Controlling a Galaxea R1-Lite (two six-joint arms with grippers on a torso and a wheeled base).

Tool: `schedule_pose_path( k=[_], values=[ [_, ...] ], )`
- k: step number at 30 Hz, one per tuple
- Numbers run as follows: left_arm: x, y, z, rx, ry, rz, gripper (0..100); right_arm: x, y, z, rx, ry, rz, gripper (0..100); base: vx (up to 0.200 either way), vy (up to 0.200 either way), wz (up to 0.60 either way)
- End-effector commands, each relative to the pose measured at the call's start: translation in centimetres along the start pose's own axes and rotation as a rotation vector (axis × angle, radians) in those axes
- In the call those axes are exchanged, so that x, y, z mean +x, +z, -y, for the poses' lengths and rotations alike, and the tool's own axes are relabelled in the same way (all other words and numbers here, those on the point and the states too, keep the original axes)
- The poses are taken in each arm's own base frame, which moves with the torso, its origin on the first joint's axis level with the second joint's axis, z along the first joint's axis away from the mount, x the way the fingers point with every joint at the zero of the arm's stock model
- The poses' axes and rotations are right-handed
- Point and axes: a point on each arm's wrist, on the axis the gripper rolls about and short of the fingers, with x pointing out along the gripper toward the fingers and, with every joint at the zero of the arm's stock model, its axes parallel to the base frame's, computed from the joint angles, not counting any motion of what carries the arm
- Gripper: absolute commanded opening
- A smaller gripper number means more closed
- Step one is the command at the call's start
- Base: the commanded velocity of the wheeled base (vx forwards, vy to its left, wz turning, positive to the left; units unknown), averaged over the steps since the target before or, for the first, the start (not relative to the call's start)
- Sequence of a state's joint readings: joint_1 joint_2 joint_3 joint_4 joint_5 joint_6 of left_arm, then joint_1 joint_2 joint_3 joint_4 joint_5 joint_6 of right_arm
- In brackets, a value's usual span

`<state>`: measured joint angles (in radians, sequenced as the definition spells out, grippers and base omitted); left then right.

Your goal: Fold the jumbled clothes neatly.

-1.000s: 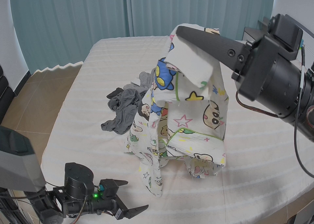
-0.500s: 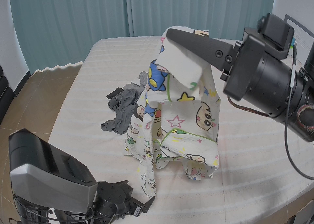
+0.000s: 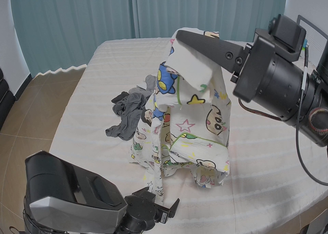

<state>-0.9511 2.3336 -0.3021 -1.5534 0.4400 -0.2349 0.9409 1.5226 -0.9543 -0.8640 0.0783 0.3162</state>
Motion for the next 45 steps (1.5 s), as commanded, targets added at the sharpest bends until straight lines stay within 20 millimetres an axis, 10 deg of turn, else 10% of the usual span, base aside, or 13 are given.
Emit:
schedule_pose_path(
  k=[1,15,16,25,34,45],
  values=[
    [1.7,-0.2,0.0,-0.024,0.044,0.030,100,0.2,0.2,0.3,-0.002,-0.007,0.009,0,0.000,0.000,0.00],
    [4.7,0.7,-1.5,-0.088,0.113,0.086,100,-0.2,0.4,0.7,-0.007,-0.025,0.014,0,0.000,0.000,0.00],
    [4.8,0.8,-1.7,-0.091,0.118,0.088,0,-0.3,0.4,0.8,-0.006,-0.027,0.013,0,0.000,0.000,0.00],
    [2.1,0.7,-2.8,-0.142,0.126,0.041,0,-1.2,0.0,3.6,-0.028,-0.134,-0.004,0,0.000,0.000,0.00],
    [-5.2,7.9,-7.8,-0.300,0.199,0.276,0,-5.8,0.7,8.7,-0.071,-0.372,0.002,0,0.000,0.000,0.00],
    [-11.9,15.0,-11.2,-0.153,0.297,0.632,0,-10.5,2.3,8.1,-0.117,-0.467,0.062,0,0.000,0.000,0.00]
  ],
)
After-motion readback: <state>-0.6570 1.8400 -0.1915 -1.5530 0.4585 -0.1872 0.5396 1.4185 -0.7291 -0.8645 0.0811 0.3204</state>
